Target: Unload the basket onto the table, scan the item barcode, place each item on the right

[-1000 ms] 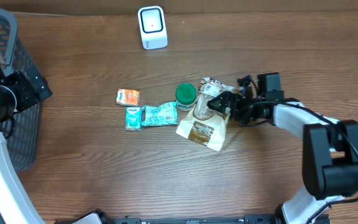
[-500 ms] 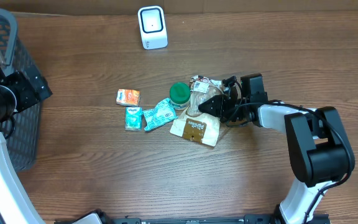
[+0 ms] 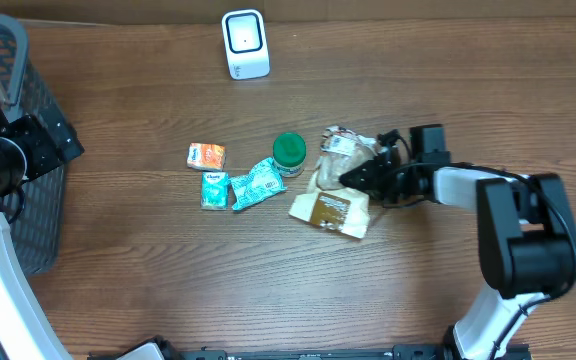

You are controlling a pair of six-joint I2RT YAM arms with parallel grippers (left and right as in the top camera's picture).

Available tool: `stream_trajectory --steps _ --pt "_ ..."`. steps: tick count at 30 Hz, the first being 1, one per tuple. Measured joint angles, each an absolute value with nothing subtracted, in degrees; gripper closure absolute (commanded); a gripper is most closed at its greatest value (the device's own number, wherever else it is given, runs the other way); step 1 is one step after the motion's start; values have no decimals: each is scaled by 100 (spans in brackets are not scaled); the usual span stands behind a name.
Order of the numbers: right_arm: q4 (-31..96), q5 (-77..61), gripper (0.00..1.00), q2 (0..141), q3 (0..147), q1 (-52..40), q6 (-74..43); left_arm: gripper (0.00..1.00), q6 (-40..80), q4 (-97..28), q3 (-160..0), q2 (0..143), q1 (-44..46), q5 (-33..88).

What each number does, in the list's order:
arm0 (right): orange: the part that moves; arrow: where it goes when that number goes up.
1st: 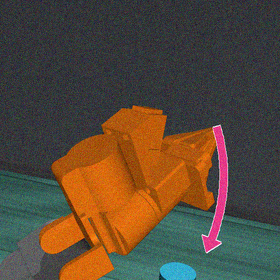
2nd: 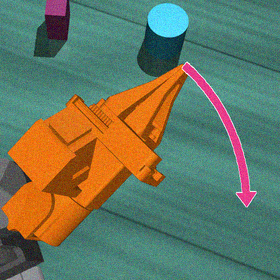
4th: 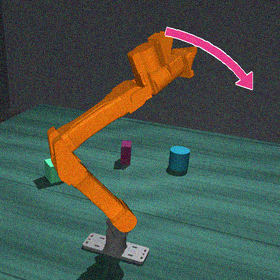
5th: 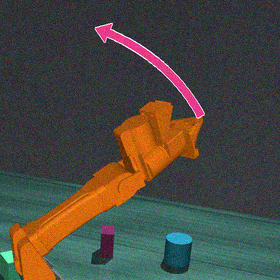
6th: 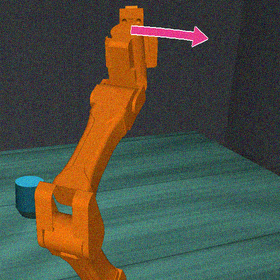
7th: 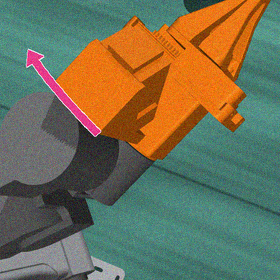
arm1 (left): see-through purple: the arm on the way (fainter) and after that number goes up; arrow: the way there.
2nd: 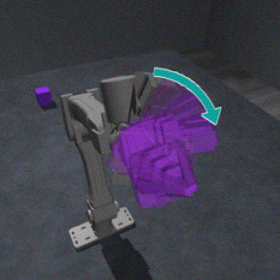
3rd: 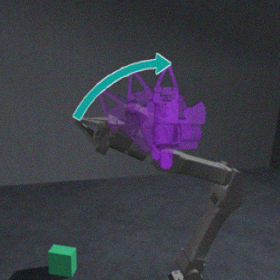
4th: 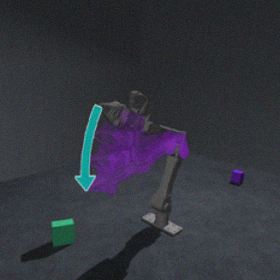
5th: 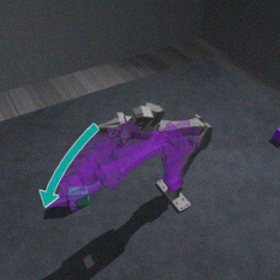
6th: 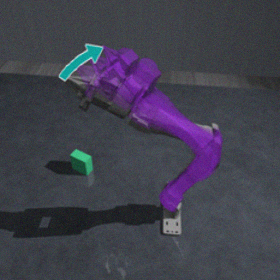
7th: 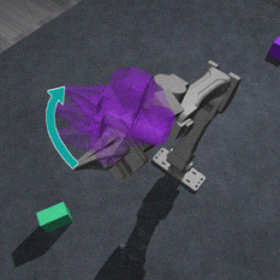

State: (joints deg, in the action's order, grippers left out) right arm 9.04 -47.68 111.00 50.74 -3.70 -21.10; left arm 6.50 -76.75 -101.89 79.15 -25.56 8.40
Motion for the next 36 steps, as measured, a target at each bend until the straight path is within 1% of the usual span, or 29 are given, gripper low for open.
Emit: stream_trajectory --steps 4,7,13,16,28,36 --pt "1468 -4794 96 10477 5017 -67 -1890 0 650 -7675 -10189 7915 -2556 840" --pt "2202 -4823 96 9721 5129 23 -1608 0 650 -7675 -10189 7915 -2556 840" --pt "3614 -4906 96 8637 5846 -67 -939 0 650 -7675 -10189 7915 -2556 840" --pt "3970 -4908 96 8416 6095 -224 -670 0 650 -7675 -10189 7915 -2556 840" --pt "4091 -4910 96 8285 6300 -1457 32 0 650 -7675 -10189 7915 -2556 840" --pt "4091 -4963 96 8285 6300 -1732 233 1 650 -7675 -10189 7915 -2556 840"
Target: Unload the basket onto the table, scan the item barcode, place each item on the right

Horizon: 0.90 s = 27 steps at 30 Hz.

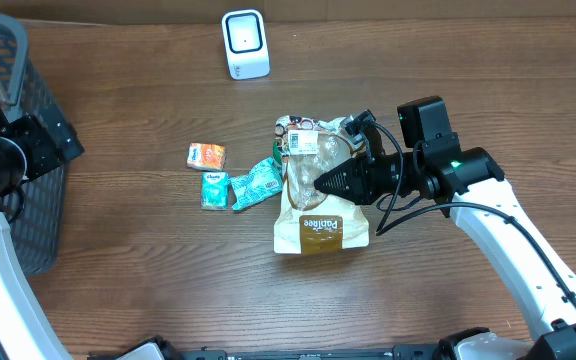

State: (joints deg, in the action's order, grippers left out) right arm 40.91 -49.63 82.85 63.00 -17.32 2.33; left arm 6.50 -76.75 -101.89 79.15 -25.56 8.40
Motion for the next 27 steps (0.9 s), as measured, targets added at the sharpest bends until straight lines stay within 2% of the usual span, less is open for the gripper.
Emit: stream_trajectory --steps 9,15,21,27 --pt "4729 -4565 96 8291 7008 -1734 -43 1 650 -7675 -10189 7915 -2556 840" --pt "5634 -3675 96 8737 8812 -1778 -128 0 650 -7677 -10189 7915 -2556 840" --pt "5968 -1551 96 9867 11056 -2106 12 0 650 -7675 -10189 7915 -2556 840" --pt "4429 1575 96 10855 11439 -2792 615 1 650 -7675 -10189 7915 -2556 840"
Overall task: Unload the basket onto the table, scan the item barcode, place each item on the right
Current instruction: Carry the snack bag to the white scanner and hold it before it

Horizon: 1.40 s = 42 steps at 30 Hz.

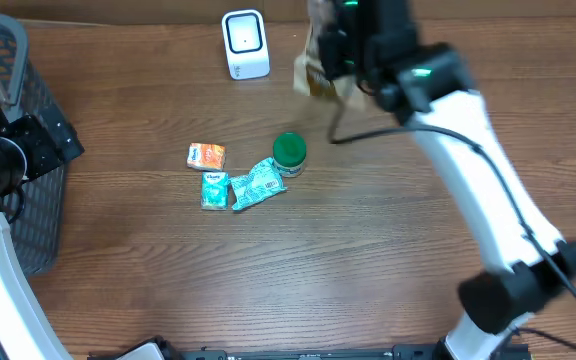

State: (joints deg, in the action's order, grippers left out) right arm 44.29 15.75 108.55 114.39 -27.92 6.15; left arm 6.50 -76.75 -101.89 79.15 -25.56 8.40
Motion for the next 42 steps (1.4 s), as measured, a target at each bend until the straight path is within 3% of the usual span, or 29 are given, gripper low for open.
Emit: stream_trajectory --steps 7,13,21,29,42 --pt "2565 3052 96 12186 11432 -3089 2561 0 650 -7677 -10189 7918 -2556 840" --pt "698 3417 96 12984 11430 -3096 4012 0 650 -7675 -10189 7920 -2556 840" --pt "-655 3518 96 13828 11432 -3144 5767 0 650 -7675 -10189 7920 -2556 840" --pt "-1085 3503 96 14503 11432 -3194 7118 0 650 -7675 -10189 7920 -2556 840" --pt "-1240 3474 96 14553 11432 -3369 7505 0 650 -7675 -10189 7920 -2556 840"
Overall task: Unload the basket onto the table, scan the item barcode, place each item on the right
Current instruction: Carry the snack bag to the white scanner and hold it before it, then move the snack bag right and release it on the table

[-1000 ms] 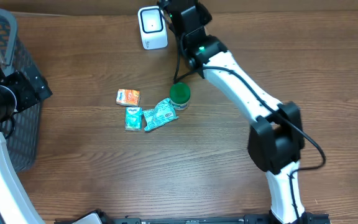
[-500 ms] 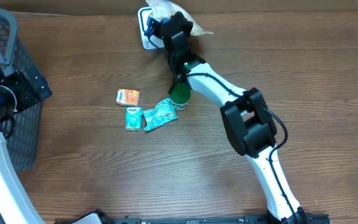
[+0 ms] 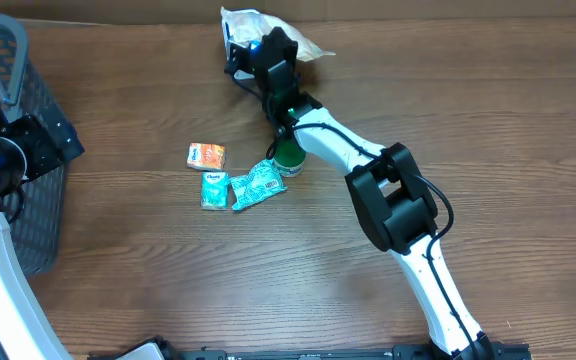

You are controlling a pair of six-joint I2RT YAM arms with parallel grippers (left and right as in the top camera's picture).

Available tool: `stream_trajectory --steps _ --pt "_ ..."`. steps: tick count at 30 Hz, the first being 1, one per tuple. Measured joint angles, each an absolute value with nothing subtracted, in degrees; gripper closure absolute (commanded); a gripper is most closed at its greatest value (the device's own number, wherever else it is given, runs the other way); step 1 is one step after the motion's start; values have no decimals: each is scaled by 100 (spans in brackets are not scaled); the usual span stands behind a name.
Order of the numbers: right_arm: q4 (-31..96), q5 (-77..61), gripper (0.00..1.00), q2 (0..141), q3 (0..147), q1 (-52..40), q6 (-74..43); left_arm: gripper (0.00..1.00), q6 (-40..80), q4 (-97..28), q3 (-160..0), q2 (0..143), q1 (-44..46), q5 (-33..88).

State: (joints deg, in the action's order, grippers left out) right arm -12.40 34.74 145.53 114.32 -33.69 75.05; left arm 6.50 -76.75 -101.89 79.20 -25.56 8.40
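My right arm reaches to the table's far edge, where its gripper [image 3: 258, 48] is shut on the clear bread bag [image 3: 303, 42]. The bag hangs crumpled at the back middle of the overhead view, and its label does not show. It and the black wrist cover the spot at the far edge, so no scanner shows. My left arm [image 3: 28, 145] stays at the far left by the basket; its fingers cannot be made out.
A dark mesh basket [image 3: 3, 50] stands at the left edge. Mid-table lie an orange packet [image 3: 206, 156], a small teal packet [image 3: 214, 189], a teal pouch [image 3: 258, 183] and a green-lidded jar [image 3: 288, 157], the last partly under my right forearm.
My right gripper and the bag have shifted left along the far edge and now sit over the white scanner, which was plainly seen before. The bag is turned, its brown label hidden.
At first my right gripper was at the bread bag lying right of the green jar. Then the bag hung upright in its grip above the table. Later it was held at the far edge right of the scanner, and now over it. The left arm stayed put.
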Motion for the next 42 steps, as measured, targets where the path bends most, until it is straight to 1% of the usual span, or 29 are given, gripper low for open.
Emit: stream_trajectory --steps 8,11,14,17,20,25,28,30,32,35,38,42 --pt "-1245 3509 96 14553 11432 -3444 7478 1 650 -7675 -10189 7920 -2556 840" --pt "-1203 3590 96 14501 11432 -3444 7105 0 650 -7675 -10189 7920 -2556 840" --pt "-757 3645 96 14223 11428 -3433 6637 0 650 -7675 -10189 7920 -2556 840" --pt "19 3640 96 13622 11415 -3402 6010 0 650 -7675 -10189 7920 -2556 840" --pt "1146 3531 96 12717 11408 -3345 5146 1 650 -7671 -10189 7920 -2556 838" --pt "3328 2567 96 10901 11419 -3057 3188 0 650 -7675 -10189 7920 -2556 840" --pt "4386 1551 96 10014 11483 -2587 1977 0 650 -7677 -10189 7920 -2556 840" --pt "5068 779 96 9553 11515 -2032 1210 0 650 -7675 -10189 7920 -2556 838" --pt "5581 108 96 9319 11535 -1492 716 1 650 -7675 -10189 7920 -2556 840" --pt "6307 -913 96 9258 11539 -613 233 1 650 -7675 -10189 7920 -2556 840" --pt "6665 -1761 96 9406 11415 56 -10 0 650 -7675 -10189 7920 -2556 840" --pt "6534 -2731 96 9598 10836 810 -178 1 650 -7675 -10189 7920 -2556 840"
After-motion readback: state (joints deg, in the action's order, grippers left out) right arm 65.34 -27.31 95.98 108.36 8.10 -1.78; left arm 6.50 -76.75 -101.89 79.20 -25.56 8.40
